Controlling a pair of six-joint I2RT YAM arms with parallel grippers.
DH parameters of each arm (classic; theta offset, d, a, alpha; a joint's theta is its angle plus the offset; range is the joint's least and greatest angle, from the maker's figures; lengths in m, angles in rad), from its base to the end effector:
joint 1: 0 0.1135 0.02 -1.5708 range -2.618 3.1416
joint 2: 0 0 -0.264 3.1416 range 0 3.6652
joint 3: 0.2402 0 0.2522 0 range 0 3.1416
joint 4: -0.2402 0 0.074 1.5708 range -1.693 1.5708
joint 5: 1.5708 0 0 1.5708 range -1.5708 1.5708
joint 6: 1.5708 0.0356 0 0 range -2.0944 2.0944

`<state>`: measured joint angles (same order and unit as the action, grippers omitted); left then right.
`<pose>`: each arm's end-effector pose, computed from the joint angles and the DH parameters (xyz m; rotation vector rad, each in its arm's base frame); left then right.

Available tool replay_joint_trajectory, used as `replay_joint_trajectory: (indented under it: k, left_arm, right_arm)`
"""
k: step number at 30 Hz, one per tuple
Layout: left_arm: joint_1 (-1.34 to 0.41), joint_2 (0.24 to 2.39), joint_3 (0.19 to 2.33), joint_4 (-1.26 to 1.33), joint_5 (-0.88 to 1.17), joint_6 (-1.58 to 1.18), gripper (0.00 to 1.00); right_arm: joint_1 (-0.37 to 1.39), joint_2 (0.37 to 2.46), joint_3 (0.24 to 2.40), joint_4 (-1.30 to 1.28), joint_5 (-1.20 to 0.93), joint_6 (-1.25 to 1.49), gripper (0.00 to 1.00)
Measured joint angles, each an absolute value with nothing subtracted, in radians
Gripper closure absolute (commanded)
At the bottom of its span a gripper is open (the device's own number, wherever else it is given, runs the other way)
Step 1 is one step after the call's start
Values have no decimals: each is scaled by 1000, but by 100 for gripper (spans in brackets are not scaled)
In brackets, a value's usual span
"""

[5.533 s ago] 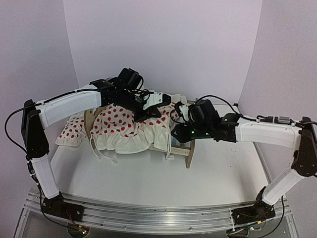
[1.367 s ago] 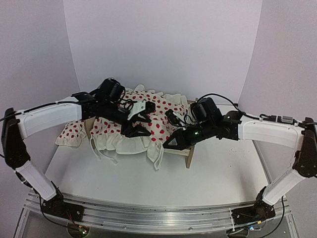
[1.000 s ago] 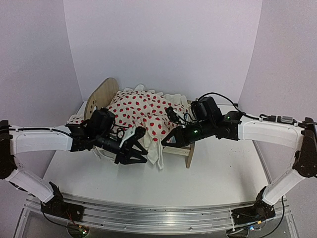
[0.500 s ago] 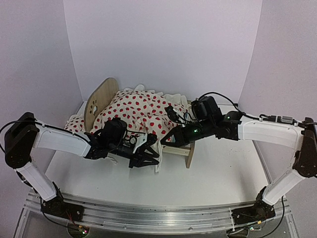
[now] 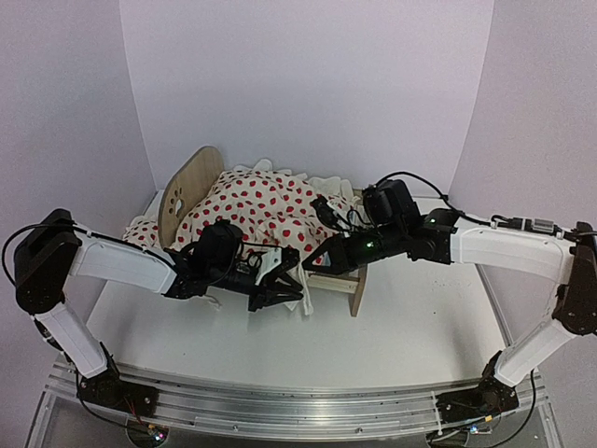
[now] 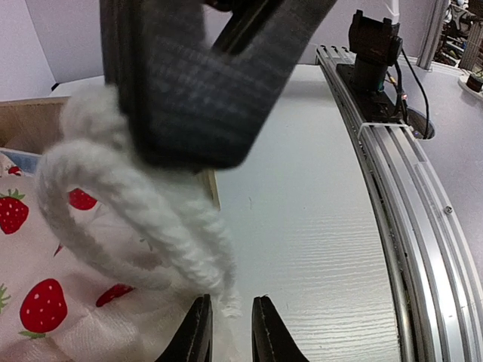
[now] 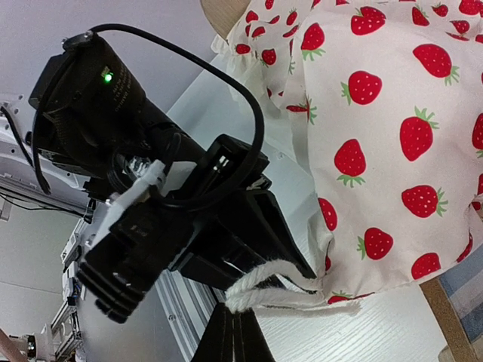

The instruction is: Set up the pet bed

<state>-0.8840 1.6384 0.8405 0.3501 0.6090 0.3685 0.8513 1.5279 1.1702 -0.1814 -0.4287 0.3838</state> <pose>0.2029 -0.2796 0.1987 1.5060 1.4012 -0.9369 0.2198 0.2733 0.2931 -0.7992 2.1455 1.1494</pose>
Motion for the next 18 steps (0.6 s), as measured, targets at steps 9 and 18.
replay_joint_trajectory:
  k: [9, 18]
  left_arm:
    - [-854, 1646, 847, 347, 615, 401, 74]
    - [-858, 1655, 871, 342, 695, 431, 85]
  right_arm:
    - [851, 1505, 1159, -181, -429, 384, 100]
    - [851, 1505, 1159, -181, -430, 383, 100]
